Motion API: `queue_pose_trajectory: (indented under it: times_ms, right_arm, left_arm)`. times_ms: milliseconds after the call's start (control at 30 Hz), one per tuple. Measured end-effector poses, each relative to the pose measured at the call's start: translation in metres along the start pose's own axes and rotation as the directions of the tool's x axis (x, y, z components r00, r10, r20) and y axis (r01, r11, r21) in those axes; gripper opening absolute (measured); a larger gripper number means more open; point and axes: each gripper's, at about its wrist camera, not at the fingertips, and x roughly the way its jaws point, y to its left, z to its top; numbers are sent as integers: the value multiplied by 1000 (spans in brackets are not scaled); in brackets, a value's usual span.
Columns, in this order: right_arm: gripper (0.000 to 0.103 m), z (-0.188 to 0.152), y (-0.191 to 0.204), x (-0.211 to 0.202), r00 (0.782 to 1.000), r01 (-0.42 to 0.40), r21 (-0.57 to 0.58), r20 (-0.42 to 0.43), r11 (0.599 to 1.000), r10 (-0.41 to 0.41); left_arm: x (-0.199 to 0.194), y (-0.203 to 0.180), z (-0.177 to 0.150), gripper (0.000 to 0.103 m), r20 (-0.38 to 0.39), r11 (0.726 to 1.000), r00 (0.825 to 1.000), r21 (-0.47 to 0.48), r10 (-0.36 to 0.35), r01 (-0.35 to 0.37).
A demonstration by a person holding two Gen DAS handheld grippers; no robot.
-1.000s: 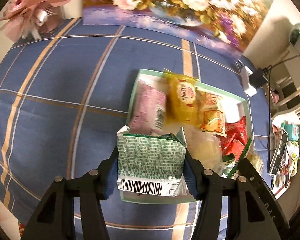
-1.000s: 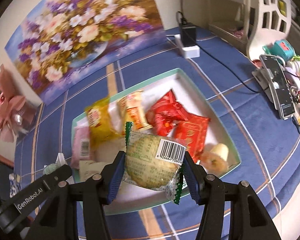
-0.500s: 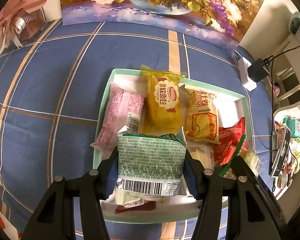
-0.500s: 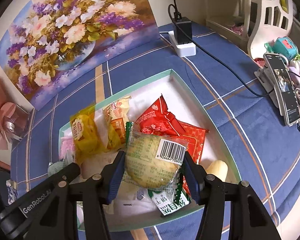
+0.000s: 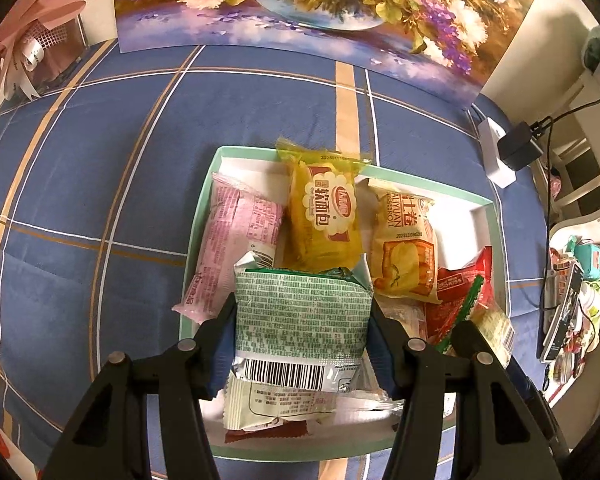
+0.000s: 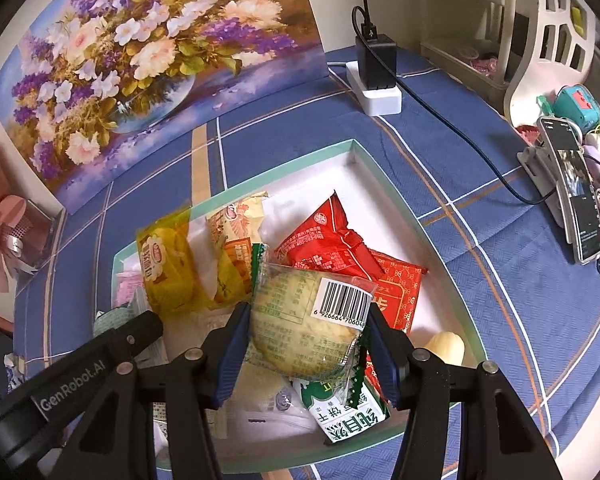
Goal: Organize snacks
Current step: 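Carry the green packet and round biscuit over the tray and open both tools, then withdraw both open tools from the tray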
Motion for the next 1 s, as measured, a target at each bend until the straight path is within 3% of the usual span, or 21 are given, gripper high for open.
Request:
queue_pose_trajectory:
  times_ms: [533,700,767,833,900,1000]
  right_arm:
    - [61,-1,0,1,1000,4,-4,-17,1000,-4]
    - [62,-1,3,1,1000,7,-18,-21,1000,-7]
    - [69,-1,4,0,1000,15,-23,-19,1000,-15]
    - [74,-1,6,-3,1000,16,-31,-10,999,-16]
    - [77,-1,7,-4,1000,17,-39,-9,999,-18]
    - [90,-1,10,-3,1000,27,-51,-12,998,-28]
  left_arm:
    - [-7,9,-1,68,-18,1000,1000,-24,-14,13]
    - [-15,15,0,69,-11,999,1000,-36,11,-12]
    - [-18,20,2,72,-6,998,999,-45,39,-39]
    - [-19,26,3,84,1,997,999,-61,52,-52]
    - [-19,33,3,84,0,994,998,-82,67,-67]
    - [-18,45,3,84,-5,990,996,-115,84,-84]
